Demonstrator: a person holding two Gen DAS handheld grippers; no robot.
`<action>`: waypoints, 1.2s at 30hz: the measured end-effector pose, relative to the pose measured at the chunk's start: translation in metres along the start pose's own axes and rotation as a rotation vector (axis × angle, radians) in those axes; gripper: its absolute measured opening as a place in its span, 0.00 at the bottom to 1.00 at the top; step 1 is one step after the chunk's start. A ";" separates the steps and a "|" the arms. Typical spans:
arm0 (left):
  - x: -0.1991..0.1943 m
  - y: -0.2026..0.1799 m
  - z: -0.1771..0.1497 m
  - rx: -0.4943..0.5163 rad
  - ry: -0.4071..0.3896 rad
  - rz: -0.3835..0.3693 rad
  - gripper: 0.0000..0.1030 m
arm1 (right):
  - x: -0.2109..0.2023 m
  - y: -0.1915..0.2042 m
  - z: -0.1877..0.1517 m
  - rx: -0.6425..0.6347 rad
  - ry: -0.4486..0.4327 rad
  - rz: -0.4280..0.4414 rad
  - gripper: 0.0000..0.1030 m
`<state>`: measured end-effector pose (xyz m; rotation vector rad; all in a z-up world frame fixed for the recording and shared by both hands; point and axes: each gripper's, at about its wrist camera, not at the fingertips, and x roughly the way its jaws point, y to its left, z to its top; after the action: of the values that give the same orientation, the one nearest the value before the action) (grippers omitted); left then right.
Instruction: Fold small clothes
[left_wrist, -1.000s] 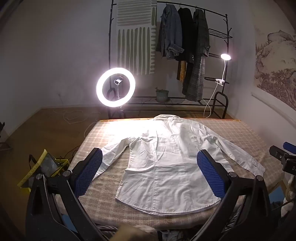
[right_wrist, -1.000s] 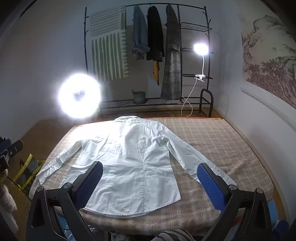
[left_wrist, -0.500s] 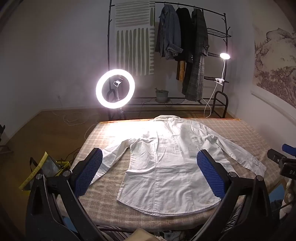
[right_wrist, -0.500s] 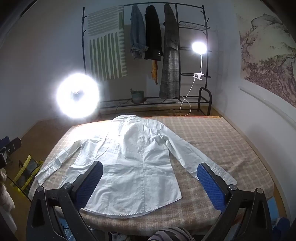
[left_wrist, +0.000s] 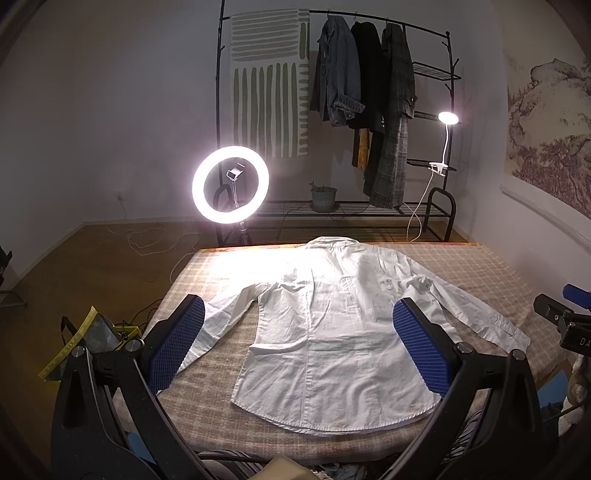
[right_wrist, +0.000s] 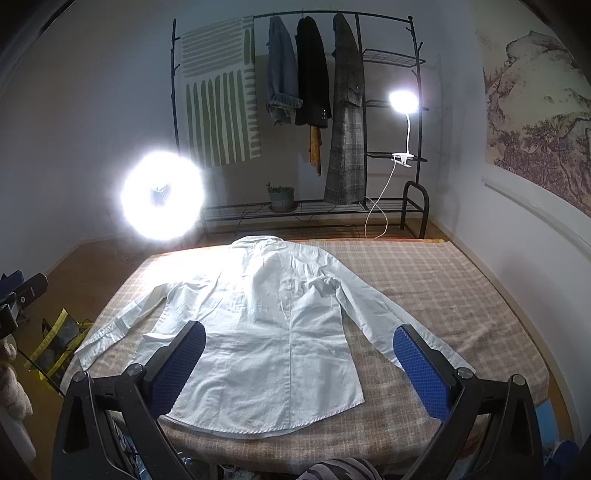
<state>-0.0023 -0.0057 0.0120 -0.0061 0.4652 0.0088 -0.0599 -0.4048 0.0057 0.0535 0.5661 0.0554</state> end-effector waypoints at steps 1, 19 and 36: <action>0.000 0.000 0.000 0.000 -0.001 0.001 1.00 | -0.001 0.000 0.001 -0.001 -0.004 -0.001 1.00; 0.001 0.004 0.001 -0.013 -0.021 0.006 1.00 | -0.003 0.001 0.004 -0.003 -0.030 -0.004 1.00; -0.007 0.004 0.001 -0.022 -0.065 0.009 1.00 | -0.008 0.006 0.007 -0.006 -0.060 -0.011 1.00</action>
<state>-0.0081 -0.0016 0.0164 -0.0251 0.4005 0.0228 -0.0635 -0.3992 0.0162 0.0462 0.5061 0.0444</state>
